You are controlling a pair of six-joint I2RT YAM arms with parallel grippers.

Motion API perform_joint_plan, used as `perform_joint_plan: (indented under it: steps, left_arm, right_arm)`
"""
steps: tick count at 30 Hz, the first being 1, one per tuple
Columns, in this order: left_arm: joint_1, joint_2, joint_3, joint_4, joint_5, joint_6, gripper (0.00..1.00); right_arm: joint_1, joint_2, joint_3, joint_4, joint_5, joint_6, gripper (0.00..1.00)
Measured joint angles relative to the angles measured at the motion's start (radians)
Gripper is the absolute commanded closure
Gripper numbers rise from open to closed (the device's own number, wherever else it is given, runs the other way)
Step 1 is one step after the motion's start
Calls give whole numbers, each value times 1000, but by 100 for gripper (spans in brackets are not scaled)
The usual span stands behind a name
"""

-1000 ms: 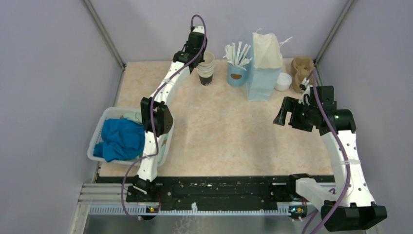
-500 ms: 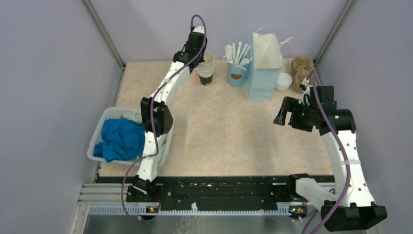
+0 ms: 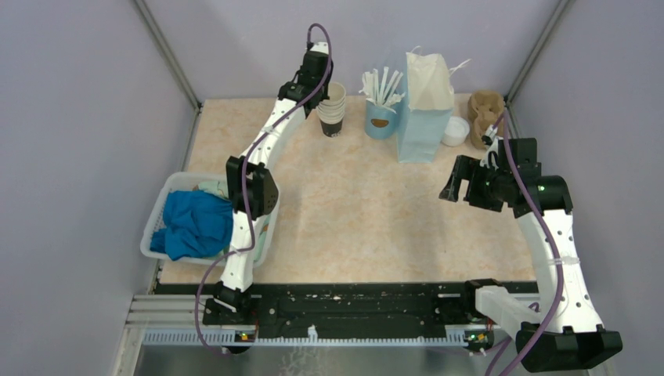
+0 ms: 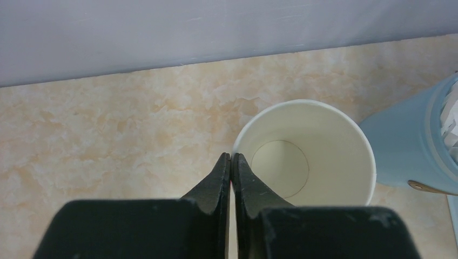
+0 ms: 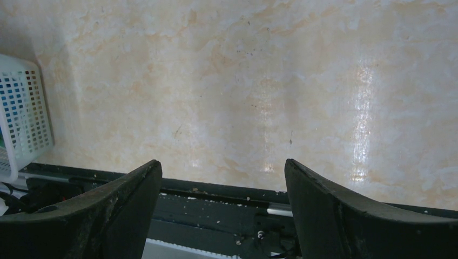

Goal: Pack the takeout coffee

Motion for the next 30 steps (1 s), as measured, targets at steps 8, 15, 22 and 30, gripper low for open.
perform_joint_plan:
  steps: [8,15,22,30]
  left_arm:
    - [0,0,2,0,11,-1,100]
    - [0,-1,2,0,11,-2,100]
    - [0,-8,2,-6,11,-23,100]
    - [6,-51,2,-18,12,-63,100]
  right_arm:
    - [0,-1,0,0,0,2,16]
    - [0,-4,0,0,-2,2,16]
    - [0,-28,0,0,-8,6,16]
    - [0,-48,0,0,-11,16,16]
